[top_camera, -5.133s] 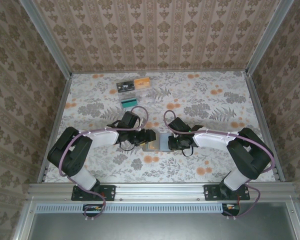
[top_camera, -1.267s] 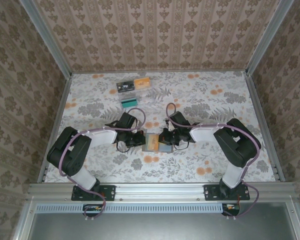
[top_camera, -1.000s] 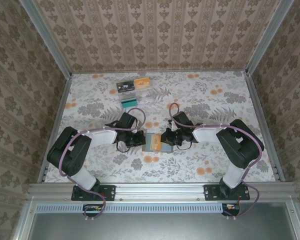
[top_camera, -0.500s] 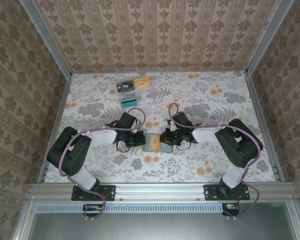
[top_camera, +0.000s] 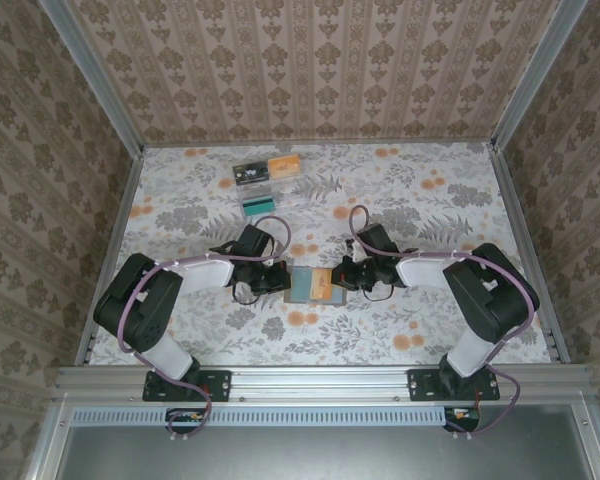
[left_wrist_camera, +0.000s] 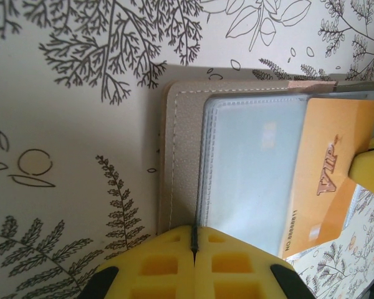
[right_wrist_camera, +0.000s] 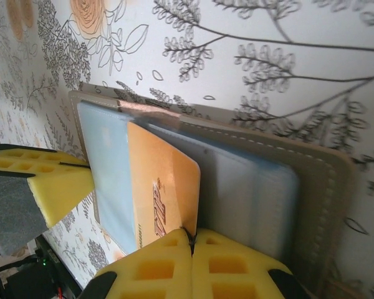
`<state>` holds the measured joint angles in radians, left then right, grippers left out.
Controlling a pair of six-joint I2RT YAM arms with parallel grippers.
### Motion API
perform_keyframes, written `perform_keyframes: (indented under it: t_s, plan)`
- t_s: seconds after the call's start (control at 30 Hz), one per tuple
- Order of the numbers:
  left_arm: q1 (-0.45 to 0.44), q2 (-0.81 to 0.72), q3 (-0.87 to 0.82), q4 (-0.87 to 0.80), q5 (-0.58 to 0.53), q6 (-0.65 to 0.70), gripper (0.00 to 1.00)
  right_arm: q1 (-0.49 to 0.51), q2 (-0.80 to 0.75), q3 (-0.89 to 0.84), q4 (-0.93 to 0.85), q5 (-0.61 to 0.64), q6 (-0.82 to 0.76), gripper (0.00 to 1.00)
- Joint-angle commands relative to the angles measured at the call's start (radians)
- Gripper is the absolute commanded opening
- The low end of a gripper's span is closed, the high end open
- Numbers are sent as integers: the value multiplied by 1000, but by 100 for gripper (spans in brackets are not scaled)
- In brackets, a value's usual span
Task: Take the credit cards out of the card holder
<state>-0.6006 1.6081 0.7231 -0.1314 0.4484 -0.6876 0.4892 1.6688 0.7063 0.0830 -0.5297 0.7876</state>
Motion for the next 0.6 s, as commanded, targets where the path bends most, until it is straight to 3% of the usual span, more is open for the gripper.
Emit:
perform_keyframes:
  t_s: [0.0, 0.17, 0.23, 0.3, 0.37, 0.57]
  plan:
    - [12, 0, 5, -92, -27, 18, 0, -24, -31, -33, -84, -7, -48, 0]
    - [19, -31, 18, -94, -12, 13, 4, -35, -86, -39, -107, -18, -68, 0]
    - [26, -58, 21, -84, 1, 0, 13, -39, -111, -39, -120, -19, -73, 0]
    - [34, -88, 25, -67, 21, -18, 35, -46, -145, -39, -134, -15, -76, 0]
    - [40, -113, 33, -45, 47, -38, 44, -52, -178, -33, -147, -14, -79, 0]
    - [59, -186, 39, 99, 134, -141, 50, -61, -269, 12, -175, -19, -88, 0]
